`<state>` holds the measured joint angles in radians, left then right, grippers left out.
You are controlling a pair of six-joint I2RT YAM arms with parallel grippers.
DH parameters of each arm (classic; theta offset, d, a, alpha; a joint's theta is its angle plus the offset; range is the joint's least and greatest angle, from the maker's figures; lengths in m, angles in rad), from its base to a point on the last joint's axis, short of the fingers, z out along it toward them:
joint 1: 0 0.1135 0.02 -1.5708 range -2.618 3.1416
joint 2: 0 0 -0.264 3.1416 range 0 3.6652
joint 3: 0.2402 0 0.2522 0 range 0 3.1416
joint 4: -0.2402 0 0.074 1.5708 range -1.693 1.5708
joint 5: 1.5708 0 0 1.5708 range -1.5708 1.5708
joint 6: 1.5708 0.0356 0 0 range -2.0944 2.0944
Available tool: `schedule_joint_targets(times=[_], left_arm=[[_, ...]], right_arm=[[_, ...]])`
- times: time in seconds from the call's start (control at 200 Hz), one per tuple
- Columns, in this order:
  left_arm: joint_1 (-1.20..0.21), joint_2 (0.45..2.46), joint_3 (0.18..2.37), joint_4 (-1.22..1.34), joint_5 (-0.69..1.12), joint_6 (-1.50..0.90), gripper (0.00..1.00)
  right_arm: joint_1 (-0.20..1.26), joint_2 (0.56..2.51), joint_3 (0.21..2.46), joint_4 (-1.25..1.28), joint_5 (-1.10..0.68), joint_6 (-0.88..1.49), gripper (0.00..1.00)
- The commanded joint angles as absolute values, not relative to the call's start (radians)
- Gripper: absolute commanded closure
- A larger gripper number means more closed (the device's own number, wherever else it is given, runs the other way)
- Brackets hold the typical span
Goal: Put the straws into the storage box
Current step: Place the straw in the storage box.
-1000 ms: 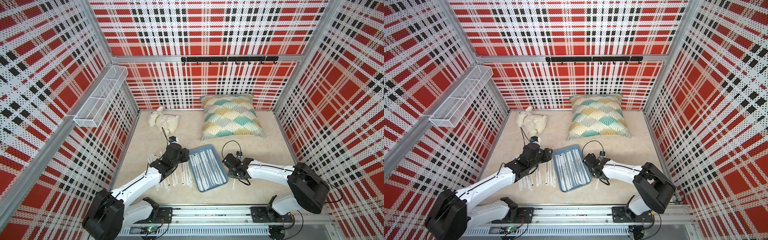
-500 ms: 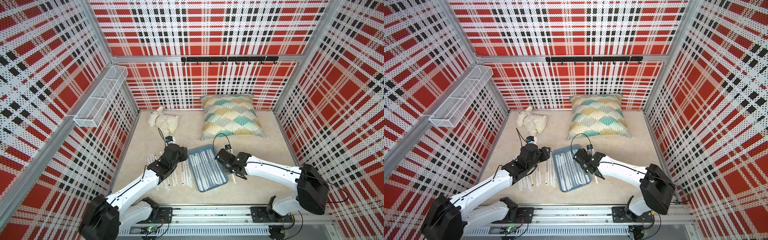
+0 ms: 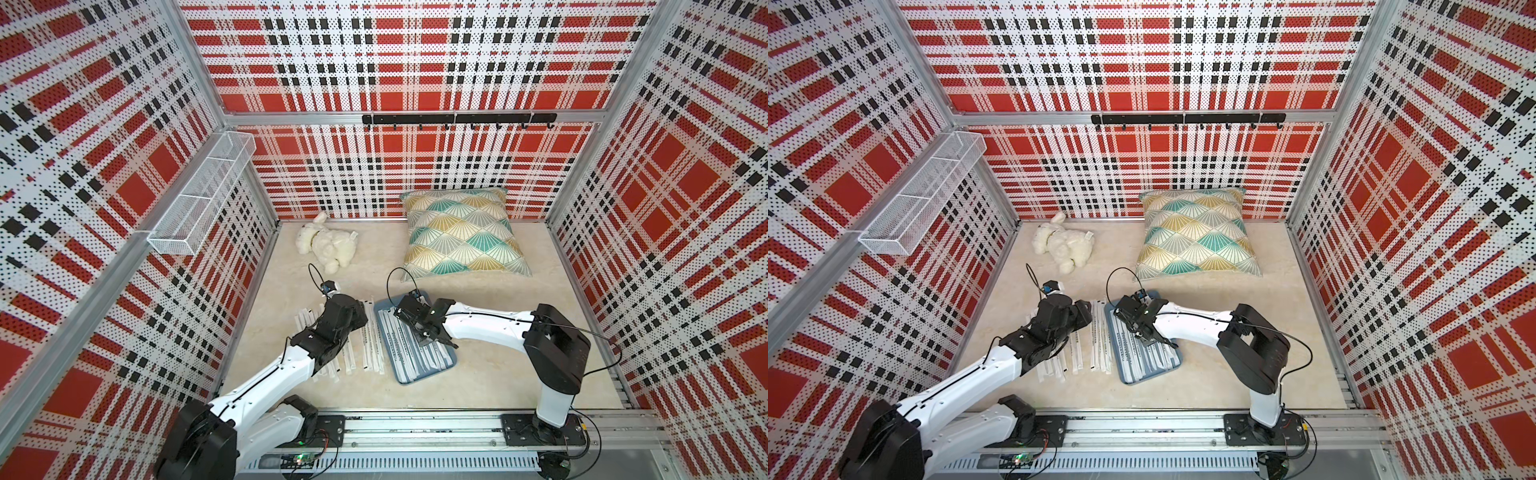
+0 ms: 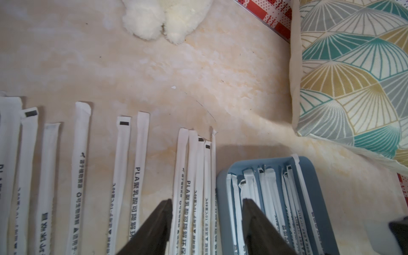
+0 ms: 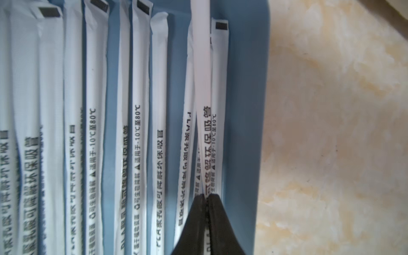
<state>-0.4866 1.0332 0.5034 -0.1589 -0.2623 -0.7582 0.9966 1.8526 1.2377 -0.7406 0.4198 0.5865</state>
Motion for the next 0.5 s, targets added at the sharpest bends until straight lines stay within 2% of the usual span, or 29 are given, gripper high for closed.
schedule_joint_targets(times=[0.0, 0.261, 0.426, 0.496], left_arm=[[-0.466, 1.015, 0.485, -0.166, -0.255, -0.760, 0.44], [-0.458, 1.015, 0.482, -0.162, -0.250, -0.753, 0.44], [-0.440, 1.016, 0.483, -0.180, -0.256, -0.752, 0.45], [-0.428, 1.021, 0.486, -0.197, -0.259, -0.747, 0.49]], right_arm=[[0.997, 1.888, 1.259, -0.716, 0.419, 0.560, 0.85], [0.998, 1.909, 1.282, -0.738, 0.435, 0.564, 0.76], [0.997, 1.823, 1.300, -0.799, 0.424, 0.585, 0.70], [0.995, 1.764, 1.307, -0.816, 0.408, 0.606, 0.67]])
